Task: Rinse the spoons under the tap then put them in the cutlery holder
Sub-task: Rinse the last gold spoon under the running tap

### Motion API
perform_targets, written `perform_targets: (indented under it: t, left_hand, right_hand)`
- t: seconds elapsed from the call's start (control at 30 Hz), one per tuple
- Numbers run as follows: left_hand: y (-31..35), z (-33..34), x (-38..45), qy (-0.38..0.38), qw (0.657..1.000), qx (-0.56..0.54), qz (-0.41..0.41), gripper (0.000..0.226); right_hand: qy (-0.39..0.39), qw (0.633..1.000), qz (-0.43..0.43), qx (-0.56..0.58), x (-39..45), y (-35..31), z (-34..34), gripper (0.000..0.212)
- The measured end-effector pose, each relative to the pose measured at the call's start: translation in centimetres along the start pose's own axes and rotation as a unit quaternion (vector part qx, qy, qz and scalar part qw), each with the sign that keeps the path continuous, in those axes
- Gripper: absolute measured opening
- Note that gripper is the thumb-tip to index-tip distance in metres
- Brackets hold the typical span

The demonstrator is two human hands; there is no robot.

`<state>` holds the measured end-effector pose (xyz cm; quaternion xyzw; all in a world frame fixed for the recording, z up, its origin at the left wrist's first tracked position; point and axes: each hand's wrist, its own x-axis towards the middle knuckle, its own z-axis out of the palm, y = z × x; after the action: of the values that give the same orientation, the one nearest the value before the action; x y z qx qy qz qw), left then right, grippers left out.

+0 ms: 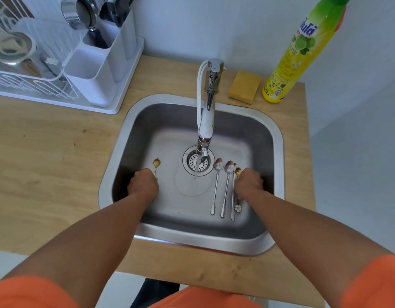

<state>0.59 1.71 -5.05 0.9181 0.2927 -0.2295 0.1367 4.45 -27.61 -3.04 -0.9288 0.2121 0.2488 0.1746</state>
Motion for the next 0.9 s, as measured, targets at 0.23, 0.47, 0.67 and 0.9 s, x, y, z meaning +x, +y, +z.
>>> perform_targets:
  t: [0.23, 0.47, 0.67, 0.9]
  left_hand:
    - [1.2, -1.1, -1.5, -0.074, 0.994, -0.072, -0.017, 0.021]
    - [3.7, -0.2, -4.9, -0.144, 0.959, -0.242, 0.019, 0.037]
    - [4.9, 1.4, -8.4, -0.199, 0.939, -0.271, 0.066, 0.043]
    - [4.5, 0.2, -9.5, -0.221, 0.931, -0.28, 0.082, 0.03]
  right_hand:
    - [0.016, 0.998, -0.024, 0.062, -1.6, 0.1, -0.4, 0.032]
    - [-0.057, 0.982, -0.097, 0.155, -4.3, -2.6, 0.5, 0.028]
    - [-0.153, 0.952, -0.08, 0.252, -6.1, -5.6, 1.7, 0.036]
    - [-0.18, 0.942, -0.026, 0.282, -6.3, -5.5, 3.0, 0.022]
